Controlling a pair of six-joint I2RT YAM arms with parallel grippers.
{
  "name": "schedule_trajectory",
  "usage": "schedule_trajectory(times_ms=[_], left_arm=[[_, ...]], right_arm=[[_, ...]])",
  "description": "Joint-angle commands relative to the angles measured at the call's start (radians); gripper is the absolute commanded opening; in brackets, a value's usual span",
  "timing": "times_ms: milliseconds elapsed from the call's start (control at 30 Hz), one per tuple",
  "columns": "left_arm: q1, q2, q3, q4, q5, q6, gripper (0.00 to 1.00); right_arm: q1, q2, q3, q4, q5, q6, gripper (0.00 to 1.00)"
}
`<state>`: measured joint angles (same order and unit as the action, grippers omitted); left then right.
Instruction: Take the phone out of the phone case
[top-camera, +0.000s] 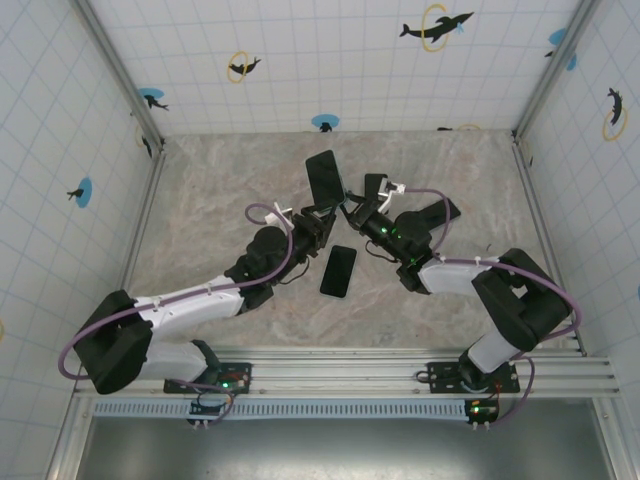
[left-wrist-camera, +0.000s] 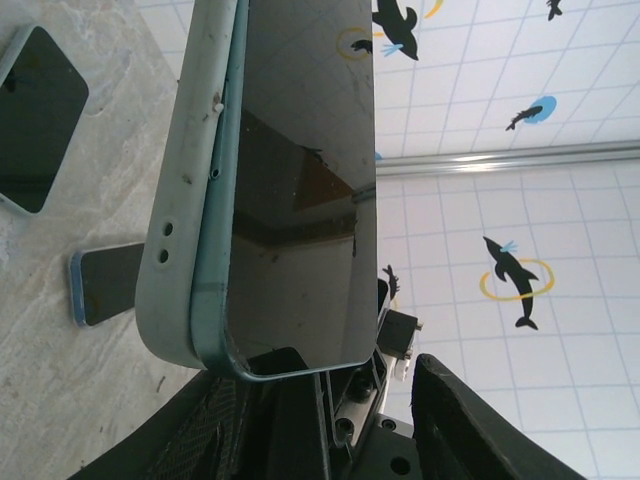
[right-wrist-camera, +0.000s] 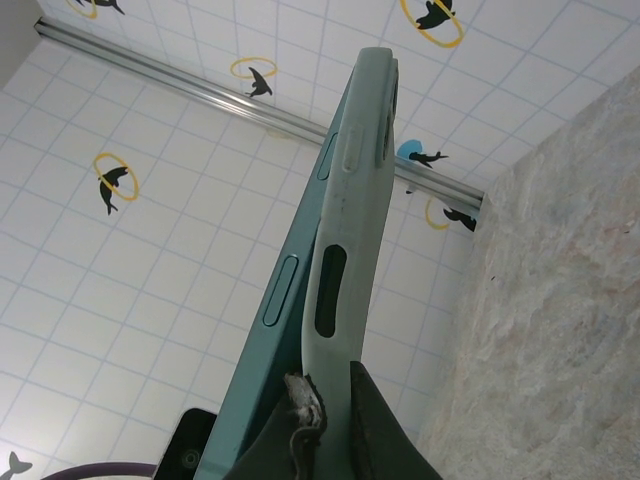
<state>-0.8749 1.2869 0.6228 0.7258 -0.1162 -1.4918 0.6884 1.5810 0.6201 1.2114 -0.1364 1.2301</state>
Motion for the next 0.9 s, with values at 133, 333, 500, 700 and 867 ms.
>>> schedule_trajectory(times_ms=[133,333,500,700,867], left_arm=[[0.007,0.02,0.02,0.076,0.05,-0.051,0.48],[0.002,0.025,0.005,0.106,0.064,-0.086,0.39],[0.004,0.019,0.014,0.098,0.032,-0.059,0.36],[0.011,0.039,-0.011,0.118,0.028,-0.081,0.4],[0.019,0.052,-0.025,0.135,0.029,-0.1,0.39]], right_arm=[[0.006,0.001,0.009,0.117,0.006,-0.053,0.0],[0.005,0.02,0.017,0.135,-0.004,-0.057,0.0],[0.004,0.021,0.015,0.144,-0.012,-0.054,0.0],[0.007,0.01,0.014,0.151,-0.017,-0.045,0.0],[0.011,0.007,0.012,0.16,-0.023,-0.044,0.0]])
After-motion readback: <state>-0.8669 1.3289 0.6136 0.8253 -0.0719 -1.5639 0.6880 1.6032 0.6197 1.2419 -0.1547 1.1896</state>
